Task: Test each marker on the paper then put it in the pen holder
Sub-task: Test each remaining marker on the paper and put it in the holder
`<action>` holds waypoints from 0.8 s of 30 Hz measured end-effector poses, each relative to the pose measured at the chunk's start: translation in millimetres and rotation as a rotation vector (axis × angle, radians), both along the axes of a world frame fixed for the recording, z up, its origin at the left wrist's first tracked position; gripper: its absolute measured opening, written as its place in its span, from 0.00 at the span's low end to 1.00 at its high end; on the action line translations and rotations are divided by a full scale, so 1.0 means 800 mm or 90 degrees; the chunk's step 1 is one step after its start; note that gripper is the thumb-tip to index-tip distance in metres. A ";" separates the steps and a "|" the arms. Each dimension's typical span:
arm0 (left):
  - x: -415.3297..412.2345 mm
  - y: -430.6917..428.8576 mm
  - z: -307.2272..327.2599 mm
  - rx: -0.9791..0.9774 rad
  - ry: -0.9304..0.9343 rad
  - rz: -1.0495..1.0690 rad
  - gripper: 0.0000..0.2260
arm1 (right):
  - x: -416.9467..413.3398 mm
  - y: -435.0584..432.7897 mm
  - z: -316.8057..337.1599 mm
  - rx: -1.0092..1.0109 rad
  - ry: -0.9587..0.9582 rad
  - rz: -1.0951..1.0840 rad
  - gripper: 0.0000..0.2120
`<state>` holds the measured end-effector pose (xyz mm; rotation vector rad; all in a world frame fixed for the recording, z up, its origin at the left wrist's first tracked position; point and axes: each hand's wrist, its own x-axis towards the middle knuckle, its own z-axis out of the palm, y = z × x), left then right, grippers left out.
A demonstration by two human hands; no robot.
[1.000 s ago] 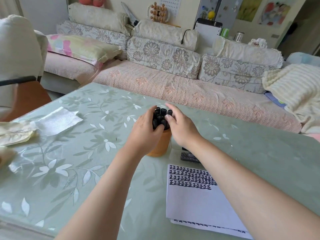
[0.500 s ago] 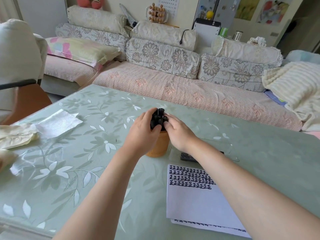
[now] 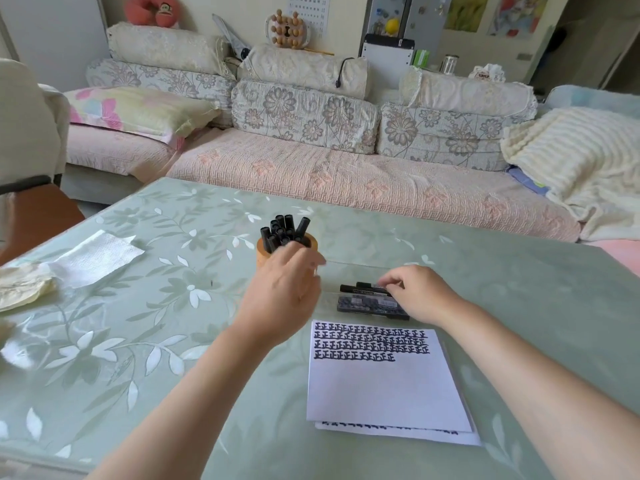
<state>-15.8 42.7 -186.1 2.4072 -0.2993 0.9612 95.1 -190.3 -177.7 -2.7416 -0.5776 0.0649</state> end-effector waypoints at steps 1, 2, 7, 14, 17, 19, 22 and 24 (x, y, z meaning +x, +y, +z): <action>-0.002 -0.007 -0.008 0.022 0.037 -0.020 0.07 | 0.001 -0.002 -0.001 -0.007 -0.005 0.001 0.13; -0.003 -0.013 -0.015 0.042 0.069 -0.029 0.07 | 0.004 -0.002 -0.001 -0.015 -0.014 0.006 0.13; -0.005 -0.019 -0.048 0.136 0.257 0.006 0.15 | 0.023 0.005 -0.002 -0.102 -0.004 0.025 0.14; -0.007 -0.011 -0.064 0.215 0.414 -0.001 0.33 | 0.039 0.018 0.003 -0.177 0.050 0.052 0.13; -0.006 -0.010 -0.063 0.229 0.426 -0.010 0.39 | 0.036 0.025 0.010 -0.220 0.021 0.083 0.14; -0.005 -0.010 -0.063 0.229 0.429 -0.008 0.36 | 0.034 0.034 0.011 -0.216 -0.021 0.107 0.14; -0.005 -0.012 -0.063 0.231 0.421 -0.002 0.33 | 0.031 0.057 0.015 -0.213 -0.039 0.135 0.15; -0.005 -0.012 -0.063 0.234 0.421 -0.003 0.33 | 0.032 0.073 0.017 -0.254 -0.025 0.150 0.14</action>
